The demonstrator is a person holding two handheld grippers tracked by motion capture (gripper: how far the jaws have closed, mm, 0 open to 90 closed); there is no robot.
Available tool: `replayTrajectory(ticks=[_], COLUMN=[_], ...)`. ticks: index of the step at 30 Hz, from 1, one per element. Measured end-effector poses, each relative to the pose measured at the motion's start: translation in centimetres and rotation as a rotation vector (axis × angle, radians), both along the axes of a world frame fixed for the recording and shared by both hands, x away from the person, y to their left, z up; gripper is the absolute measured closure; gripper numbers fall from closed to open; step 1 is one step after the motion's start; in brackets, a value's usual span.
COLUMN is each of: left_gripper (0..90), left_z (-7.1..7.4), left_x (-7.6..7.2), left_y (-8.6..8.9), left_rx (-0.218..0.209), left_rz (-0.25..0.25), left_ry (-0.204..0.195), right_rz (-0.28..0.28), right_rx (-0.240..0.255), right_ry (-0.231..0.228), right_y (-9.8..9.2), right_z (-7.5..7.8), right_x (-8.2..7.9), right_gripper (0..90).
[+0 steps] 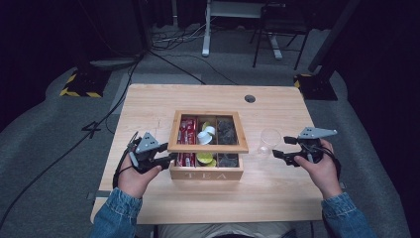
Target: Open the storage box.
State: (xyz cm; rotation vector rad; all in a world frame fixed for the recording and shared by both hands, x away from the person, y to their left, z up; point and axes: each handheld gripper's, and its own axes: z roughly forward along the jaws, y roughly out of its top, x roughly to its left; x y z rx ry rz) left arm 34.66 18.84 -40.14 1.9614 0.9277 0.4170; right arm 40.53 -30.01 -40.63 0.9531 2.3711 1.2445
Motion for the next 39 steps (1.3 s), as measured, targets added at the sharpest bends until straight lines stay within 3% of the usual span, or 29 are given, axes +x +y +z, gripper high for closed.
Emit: replayTrajectory(ticks=[6,11,20,25,34,39], left_gripper=[55.8,55.7,55.9,56.0,56.0,55.9], left_z=[0.2,0.3,0.6,0.6,0.5,0.5], left_x=[-0.1,-0.2,-0.1,-0.1,-0.1,-0.1], left_y=[-0.1,-0.2,-0.1,-0.1,-0.1,-0.1], left_rx=[-0.002,-0.004,-0.009,-0.010,-0.007,-0.007], left_rz=[0.006,0.006,0.004,0.003,0.002,0.002], left_ry=[-0.008,-0.014,-0.015,-0.011,-0.009,-0.016], right_rz=[0.062,0.106,0.193,0.257,0.275,0.279], right_rx=[-0.001,0.016,-0.004,-0.069,-0.159,-0.161], right_ry=[-0.065,-0.079,-0.116,-0.145,-0.209,-0.231], right_y=[2.5,4.2,7.5,9.4,11.4,11.7], right_z=[2.0,2.9,3.8,3.9,3.2,3.1], right_x=[-0.9,-1.6,-2.1,-2.1,-1.3,-1.0], right_gripper=[21.2,23.0,24.2,26.5,30.2,33.1])
